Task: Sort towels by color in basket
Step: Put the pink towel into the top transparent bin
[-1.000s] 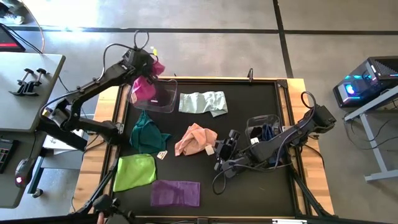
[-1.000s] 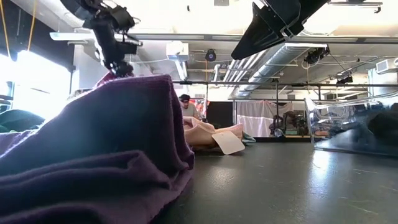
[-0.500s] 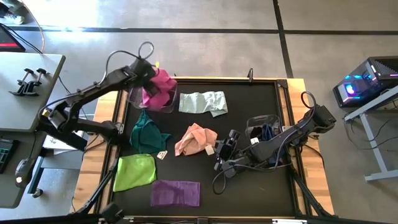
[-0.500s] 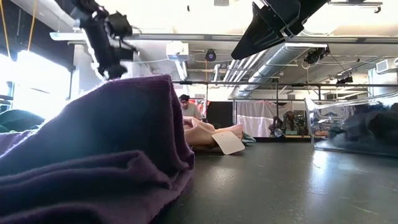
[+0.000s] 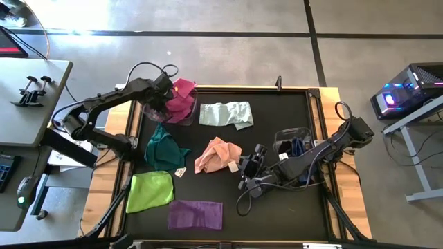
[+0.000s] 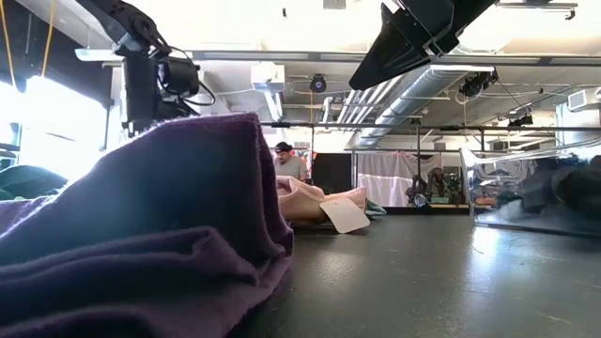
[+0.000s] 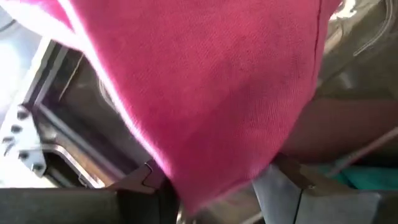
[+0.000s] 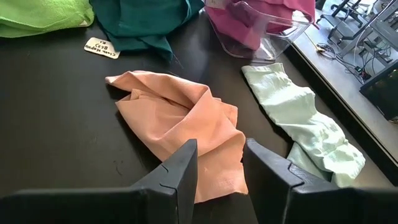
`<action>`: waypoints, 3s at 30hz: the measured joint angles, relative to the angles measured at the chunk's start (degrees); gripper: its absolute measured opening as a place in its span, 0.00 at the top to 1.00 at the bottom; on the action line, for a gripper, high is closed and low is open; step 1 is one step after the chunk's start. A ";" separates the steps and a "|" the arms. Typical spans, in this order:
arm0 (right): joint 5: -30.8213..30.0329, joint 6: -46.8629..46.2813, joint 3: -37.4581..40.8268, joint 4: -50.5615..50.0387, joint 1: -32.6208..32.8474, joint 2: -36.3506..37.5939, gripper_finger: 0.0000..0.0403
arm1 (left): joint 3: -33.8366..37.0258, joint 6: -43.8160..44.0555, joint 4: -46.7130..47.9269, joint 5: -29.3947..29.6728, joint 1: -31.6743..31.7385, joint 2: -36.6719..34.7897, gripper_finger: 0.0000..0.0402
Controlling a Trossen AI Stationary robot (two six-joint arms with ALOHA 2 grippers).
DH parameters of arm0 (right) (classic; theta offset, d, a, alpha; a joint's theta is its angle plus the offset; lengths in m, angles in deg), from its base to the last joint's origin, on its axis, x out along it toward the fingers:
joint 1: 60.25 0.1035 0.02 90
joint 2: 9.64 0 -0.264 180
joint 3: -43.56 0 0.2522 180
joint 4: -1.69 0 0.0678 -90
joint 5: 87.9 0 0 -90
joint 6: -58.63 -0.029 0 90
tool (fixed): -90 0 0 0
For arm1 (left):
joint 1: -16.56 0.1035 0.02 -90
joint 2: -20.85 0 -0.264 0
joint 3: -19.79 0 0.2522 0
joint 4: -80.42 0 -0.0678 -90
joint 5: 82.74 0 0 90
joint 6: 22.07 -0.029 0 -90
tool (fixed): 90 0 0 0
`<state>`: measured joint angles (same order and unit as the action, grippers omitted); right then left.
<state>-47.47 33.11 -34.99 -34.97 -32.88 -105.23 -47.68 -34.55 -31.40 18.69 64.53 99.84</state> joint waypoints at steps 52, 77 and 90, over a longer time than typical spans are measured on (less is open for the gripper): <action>0.01 -0.52 0.00 -0.08 0.00 -0.04 0.70 | -11.51 3.72 -2.96 -0.80 -1.43 11.19 1.00; -0.43 -1.05 0.02 -1.26 -0.11 -0.04 0.70 | 12.63 13.65 -23.73 -4.74 -5.01 -3.44 1.00; -1.32 -1.49 0.02 -1.22 -0.13 -0.04 0.70 | 12.72 13.31 -35.31 -8.66 5.50 8.58 1.00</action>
<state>-48.79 31.63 -34.97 -36.19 -33.01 -105.27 -34.96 -21.23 -66.71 10.03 70.02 108.42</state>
